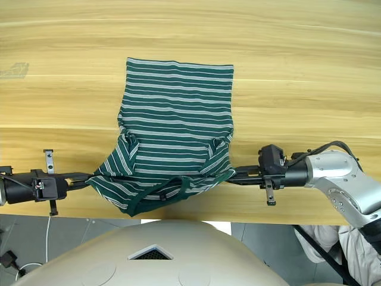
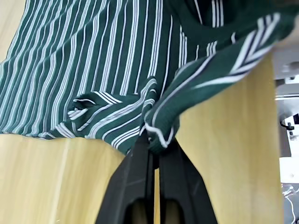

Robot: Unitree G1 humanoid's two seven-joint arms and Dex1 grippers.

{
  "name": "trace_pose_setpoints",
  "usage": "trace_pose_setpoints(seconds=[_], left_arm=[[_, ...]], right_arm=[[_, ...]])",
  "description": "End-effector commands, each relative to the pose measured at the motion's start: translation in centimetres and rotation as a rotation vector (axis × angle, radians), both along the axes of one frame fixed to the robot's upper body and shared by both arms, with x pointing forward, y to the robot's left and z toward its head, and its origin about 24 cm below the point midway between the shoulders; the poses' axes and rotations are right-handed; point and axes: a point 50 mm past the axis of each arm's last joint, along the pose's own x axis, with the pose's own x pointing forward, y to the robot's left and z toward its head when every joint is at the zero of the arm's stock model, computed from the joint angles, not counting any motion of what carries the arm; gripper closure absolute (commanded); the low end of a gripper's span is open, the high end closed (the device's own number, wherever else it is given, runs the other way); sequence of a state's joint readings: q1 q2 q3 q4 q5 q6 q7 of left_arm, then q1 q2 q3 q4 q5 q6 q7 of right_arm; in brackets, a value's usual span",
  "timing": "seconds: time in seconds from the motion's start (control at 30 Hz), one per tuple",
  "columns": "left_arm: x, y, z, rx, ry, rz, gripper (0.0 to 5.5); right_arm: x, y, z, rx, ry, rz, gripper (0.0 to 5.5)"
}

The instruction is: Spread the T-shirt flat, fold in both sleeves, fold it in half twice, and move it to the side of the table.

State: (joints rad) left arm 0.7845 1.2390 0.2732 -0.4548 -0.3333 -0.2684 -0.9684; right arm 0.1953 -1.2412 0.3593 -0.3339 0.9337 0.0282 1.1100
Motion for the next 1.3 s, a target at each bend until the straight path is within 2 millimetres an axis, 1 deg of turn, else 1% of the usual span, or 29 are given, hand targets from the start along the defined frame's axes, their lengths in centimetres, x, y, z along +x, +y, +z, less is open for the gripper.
trace_pose_setpoints(seconds=[0.03,0.1,0.23,0.47,0.53,0.6,0.73,0.8,0.9,1.0,1.1,1.17,1.3], left_arm=[[-0.3,-0.7,2.4,-0.058,-0.012,0.004,5.48],[-0.6,-0.7,3.1,-0.071,-0.020,0.017,5.48],[-1.8,-0.5,3.8,-0.079,-0.002,0.046,5.48],[-2.4,-0.4,4.1,-0.069,0.036,0.035,5.48],[-2.2,-0.3,4.1,-0.067,0.035,0.028,5.48],[-1.6,-0.1,3.9,-0.053,0.028,0.020,5.48],[1.4,-0.1,3.2,-0.034,-0.054,0.025,5.48],[3.6,-0.6,2.2,-0.051,-0.090,0.013,5.48],[8.0,-1.5,0.7,-0.102,-0.185,0.032,5.48],[13.2,-2.3,-0.6,-0.147,-0.304,0.135,5.48],[16.7,-2.4,-2.0,-0.179,-0.358,0.256,5.48],[18.3,-2.2,-2.7,-0.202,-0.386,0.331,5.48],[19.8,-1.9,-3.4,-0.244,-0.411,0.413,5.48]], right_arm=[[-0.1,-0.1,0.7,0.005,-0.013,-0.042,5.50],[-0.5,-0.1,0.9,0.018,-0.012,-0.057,5.50],[-1.4,-0.3,0.9,0.024,-0.008,-0.075,5.50],[-2.5,-0.9,0.9,0.044,0.001,-0.111,5.50],[-2.2,-1.1,0.7,0.032,-0.028,-0.131,5.50],[-1.3,-1.0,0.5,0.029,-0.068,-0.166,5.50],[2.6,-0.4,0.1,0.029,-0.196,-0.246,5.50],[6.2,0.2,-0.2,0.030,-0.278,-0.309,5.50],[11.0,1.6,-0.6,0.035,-0.354,-0.378,5.50],[14.6,2.4,-0.8,0.040,-0.399,-0.450,5.50],[17.1,2.8,-0.8,0.039,-0.424,-0.504,5.50],[18.1,2.7,-0.9,0.039,-0.431,-0.537,5.50],[19.0,2.3,-1.3,0.038,-0.437,-0.593,5.50]])
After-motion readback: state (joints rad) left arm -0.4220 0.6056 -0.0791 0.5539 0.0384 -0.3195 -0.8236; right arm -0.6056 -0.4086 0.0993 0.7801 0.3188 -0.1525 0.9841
